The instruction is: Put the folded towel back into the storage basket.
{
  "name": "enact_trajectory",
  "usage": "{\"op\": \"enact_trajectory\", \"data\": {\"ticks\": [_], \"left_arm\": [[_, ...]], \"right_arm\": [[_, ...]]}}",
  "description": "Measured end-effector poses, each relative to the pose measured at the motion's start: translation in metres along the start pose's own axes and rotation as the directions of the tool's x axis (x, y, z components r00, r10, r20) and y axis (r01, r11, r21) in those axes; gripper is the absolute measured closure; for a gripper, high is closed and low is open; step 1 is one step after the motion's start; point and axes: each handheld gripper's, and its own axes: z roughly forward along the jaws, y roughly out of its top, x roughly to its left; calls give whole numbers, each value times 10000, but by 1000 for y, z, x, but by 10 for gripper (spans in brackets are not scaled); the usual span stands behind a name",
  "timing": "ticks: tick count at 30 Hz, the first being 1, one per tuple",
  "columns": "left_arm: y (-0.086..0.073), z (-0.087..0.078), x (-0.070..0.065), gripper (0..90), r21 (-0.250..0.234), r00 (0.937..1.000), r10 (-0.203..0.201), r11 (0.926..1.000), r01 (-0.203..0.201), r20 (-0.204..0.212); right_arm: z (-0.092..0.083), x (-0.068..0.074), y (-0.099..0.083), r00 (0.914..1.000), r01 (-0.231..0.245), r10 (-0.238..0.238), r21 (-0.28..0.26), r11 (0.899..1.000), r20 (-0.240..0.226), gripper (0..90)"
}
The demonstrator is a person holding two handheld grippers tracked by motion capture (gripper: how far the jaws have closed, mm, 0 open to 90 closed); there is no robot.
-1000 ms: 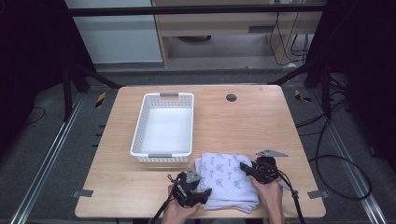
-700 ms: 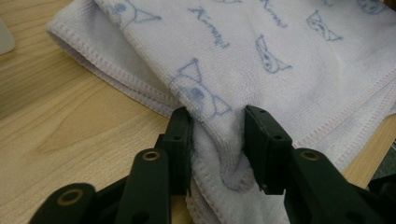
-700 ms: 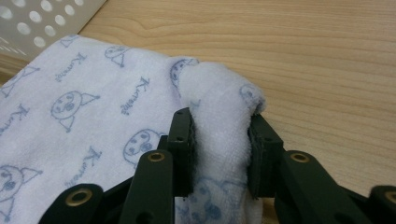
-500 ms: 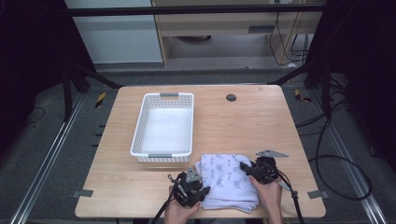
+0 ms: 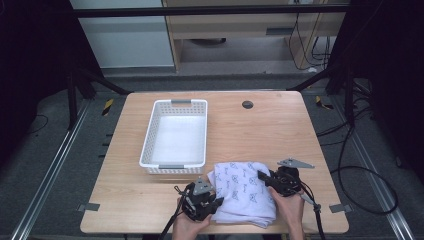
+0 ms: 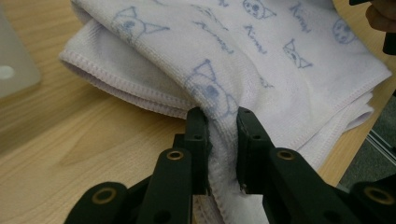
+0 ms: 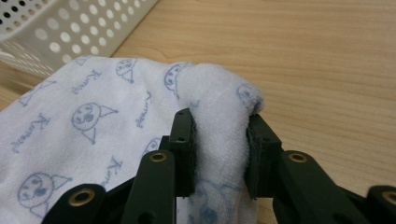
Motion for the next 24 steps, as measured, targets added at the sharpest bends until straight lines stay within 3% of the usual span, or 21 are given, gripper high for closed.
{"op": "enact_trajectory", "data": {"ticks": [9,24], "left_arm": [[9,-17,-1,765,-481,9997,263,9985,-263,11],[21,-37,1,765,-1183,9997,224,9927,-228,-42]], "right_arm": [[-20,12,15,9998,151,-159,-585,9982,-126,684],[-41,29,36,9979,636,-646,-1362,9886,-30,682]]}}
